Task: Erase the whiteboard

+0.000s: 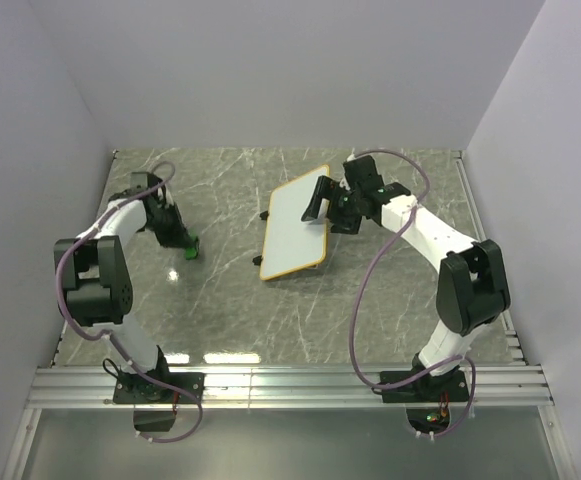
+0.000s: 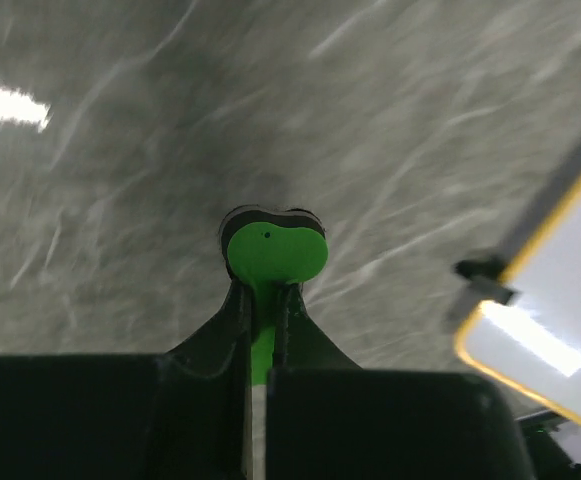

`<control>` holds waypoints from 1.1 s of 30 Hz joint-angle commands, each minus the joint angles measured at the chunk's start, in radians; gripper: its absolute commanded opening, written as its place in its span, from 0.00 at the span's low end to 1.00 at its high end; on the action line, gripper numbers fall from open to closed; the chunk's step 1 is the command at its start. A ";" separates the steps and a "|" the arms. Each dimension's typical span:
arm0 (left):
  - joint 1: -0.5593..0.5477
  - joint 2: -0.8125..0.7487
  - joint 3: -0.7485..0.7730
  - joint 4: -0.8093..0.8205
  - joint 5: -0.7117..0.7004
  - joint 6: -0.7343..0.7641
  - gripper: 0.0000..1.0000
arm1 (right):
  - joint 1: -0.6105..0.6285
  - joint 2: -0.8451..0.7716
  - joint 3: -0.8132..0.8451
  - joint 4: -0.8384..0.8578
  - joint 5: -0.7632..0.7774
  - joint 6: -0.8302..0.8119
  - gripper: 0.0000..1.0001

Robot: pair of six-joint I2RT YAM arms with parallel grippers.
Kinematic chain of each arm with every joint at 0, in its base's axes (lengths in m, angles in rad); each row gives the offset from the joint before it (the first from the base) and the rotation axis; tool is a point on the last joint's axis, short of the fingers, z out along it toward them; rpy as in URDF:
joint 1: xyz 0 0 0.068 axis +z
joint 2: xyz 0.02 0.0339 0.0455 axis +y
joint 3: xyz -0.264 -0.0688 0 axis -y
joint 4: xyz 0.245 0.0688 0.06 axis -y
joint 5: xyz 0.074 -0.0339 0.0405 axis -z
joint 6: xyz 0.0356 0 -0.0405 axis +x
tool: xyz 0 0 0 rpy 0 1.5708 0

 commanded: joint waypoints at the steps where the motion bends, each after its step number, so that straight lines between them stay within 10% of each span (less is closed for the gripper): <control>1: 0.003 -0.029 -0.048 -0.004 -0.117 0.041 0.00 | -0.005 -0.098 0.053 -0.064 0.084 -0.057 1.00; 6: 0.001 -0.049 -0.101 0.006 -0.163 0.030 0.11 | -0.012 -0.253 -0.006 -0.096 0.144 -0.091 1.00; 9: 0.000 -0.055 -0.124 0.006 -0.179 0.029 0.49 | -0.012 -0.342 -0.060 -0.104 0.158 -0.101 1.00; 10: -0.002 -0.060 -0.130 0.006 -0.182 0.029 0.99 | -0.011 -0.362 -0.074 -0.108 0.159 -0.103 1.00; 21: -0.045 -0.219 -0.009 -0.083 -0.286 -0.034 1.00 | -0.008 -0.659 -0.234 -0.053 0.124 -0.091 1.00; 33: -0.339 -0.385 0.232 -0.072 -0.499 -0.157 0.99 | -0.012 -0.834 -0.146 -0.088 0.128 -0.161 1.00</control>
